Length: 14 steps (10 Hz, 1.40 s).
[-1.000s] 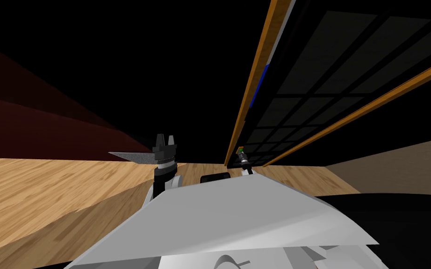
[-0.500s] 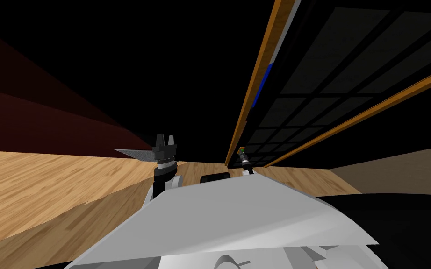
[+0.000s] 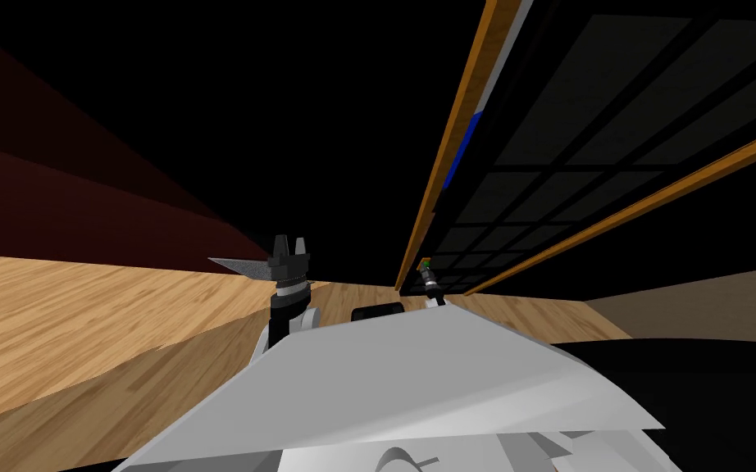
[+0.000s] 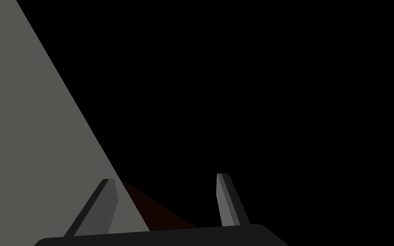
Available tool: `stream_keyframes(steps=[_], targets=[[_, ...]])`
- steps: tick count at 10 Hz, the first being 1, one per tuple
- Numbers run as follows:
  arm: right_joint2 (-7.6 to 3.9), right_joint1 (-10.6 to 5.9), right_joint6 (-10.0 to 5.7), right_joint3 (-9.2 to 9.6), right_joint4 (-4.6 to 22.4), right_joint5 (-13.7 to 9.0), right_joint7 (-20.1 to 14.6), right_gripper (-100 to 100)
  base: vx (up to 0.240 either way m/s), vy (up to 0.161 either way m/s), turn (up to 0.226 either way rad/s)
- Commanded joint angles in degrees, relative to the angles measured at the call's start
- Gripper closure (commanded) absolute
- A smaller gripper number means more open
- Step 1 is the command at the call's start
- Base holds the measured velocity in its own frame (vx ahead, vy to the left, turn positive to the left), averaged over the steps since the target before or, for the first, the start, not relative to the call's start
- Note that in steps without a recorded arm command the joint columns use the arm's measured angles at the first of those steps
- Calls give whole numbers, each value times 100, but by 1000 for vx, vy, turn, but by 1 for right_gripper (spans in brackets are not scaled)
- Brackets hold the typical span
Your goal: Pull the door open
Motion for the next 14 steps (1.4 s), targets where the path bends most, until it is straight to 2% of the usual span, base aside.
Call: stream_keyframes(steps=[1, 3, 5, 6, 9, 11, 13, 14], targets=[[-21, 174, 183, -23, -226, -21, -118, 100, -9, 3, -15], [-67, 193, 177, 18, -211, -166, -488, 100, -28, 2, 87], [-67, 193, 177, 18, -211, -166, -583, 100, -13, 0, 16], [-88, 198, 172, 44, -206, -245, -820, 100, -12, 2, 64], [-130, 208, 164, 96, -194, -403, -1236, 100, -35, -3, 76], [-130, 208, 164, 96, -194, -403, -1293, 100, -16, -4, 25], [-173, 217, 155, 148, -182, -561, -1674, 100, -28, -1, 71], [-173, 217, 155, 148, -182, -561, -1767, 100, -27, -8, 51]])
